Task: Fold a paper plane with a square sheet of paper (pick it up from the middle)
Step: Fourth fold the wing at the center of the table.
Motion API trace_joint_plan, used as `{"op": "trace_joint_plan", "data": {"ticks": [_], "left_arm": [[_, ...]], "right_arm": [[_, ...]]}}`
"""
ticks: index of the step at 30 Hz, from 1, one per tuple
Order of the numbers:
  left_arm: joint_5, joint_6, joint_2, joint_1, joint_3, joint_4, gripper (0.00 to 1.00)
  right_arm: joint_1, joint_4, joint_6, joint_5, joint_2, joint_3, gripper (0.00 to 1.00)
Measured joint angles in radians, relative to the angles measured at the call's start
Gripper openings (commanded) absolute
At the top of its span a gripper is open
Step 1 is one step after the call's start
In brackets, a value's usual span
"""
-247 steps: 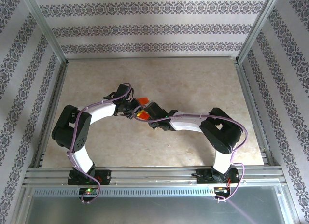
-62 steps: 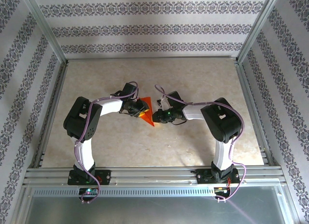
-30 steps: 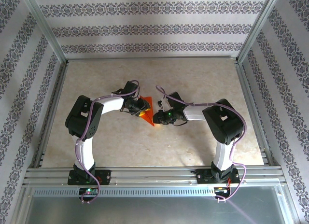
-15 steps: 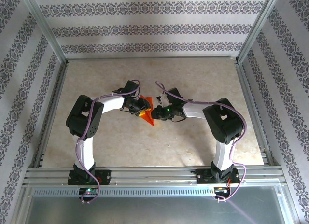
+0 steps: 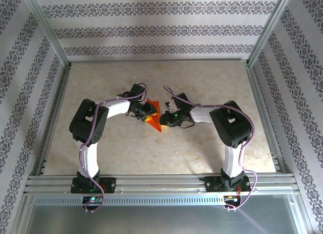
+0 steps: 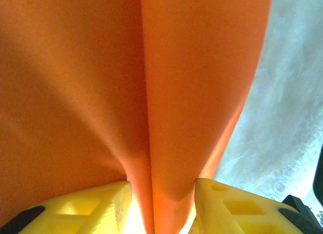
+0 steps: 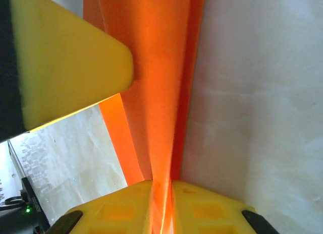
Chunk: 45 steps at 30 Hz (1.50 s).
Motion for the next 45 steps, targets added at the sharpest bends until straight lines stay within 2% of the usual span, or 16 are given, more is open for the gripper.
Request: {"op": "trace_joint_plan", "data": {"ticks": [6, 17, 45], "left_arm": [[0.0, 0.0, 0.001, 0.0, 0.003, -0.003, 0.41], [-0.002, 0.0, 0.002, 0.0, 0.003, -0.009, 0.38], [-0.005, 0.004, 0.002, 0.0, -0.002, -0.008, 0.35]], "right_arm": [[-0.005, 0.0, 0.018, -0.021, 0.011, 0.005, 0.15], [-0.018, 0.016, 0.039, -0.052, 0.017, 0.009, 0.19], [-0.024, 0.031, 0.08, -0.079, 0.017, 0.004, 0.17]]}}
